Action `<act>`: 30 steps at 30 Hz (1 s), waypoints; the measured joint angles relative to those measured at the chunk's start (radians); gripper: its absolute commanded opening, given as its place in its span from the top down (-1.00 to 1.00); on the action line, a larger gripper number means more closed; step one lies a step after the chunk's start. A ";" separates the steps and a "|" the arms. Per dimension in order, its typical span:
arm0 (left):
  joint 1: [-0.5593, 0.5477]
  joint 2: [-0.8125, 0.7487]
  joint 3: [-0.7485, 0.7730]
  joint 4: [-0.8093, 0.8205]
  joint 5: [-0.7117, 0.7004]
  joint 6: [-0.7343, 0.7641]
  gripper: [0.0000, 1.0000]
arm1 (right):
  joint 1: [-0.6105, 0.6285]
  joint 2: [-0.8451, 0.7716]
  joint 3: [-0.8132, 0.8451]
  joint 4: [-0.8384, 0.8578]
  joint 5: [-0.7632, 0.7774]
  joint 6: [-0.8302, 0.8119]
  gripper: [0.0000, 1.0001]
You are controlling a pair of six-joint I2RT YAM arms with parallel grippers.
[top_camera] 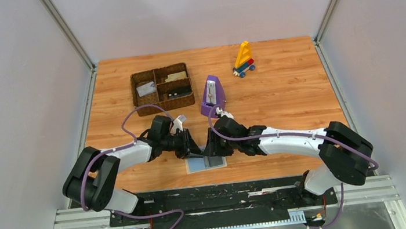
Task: Take the credit cards out of the card holder
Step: Remove the credit card from the card holder.
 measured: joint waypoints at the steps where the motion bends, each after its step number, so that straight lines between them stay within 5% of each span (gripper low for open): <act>1: -0.006 0.006 0.001 0.011 0.000 -0.004 0.49 | -0.004 -0.006 -0.007 -0.003 0.005 0.000 0.24; 12: -0.026 0.021 0.018 0.013 -0.057 -0.010 0.46 | -0.037 -0.076 -0.053 -0.031 0.058 -0.001 0.53; 30: -0.026 0.060 0.023 -0.024 -0.130 0.016 0.33 | -0.061 -0.051 -0.055 -0.023 0.051 -0.043 0.55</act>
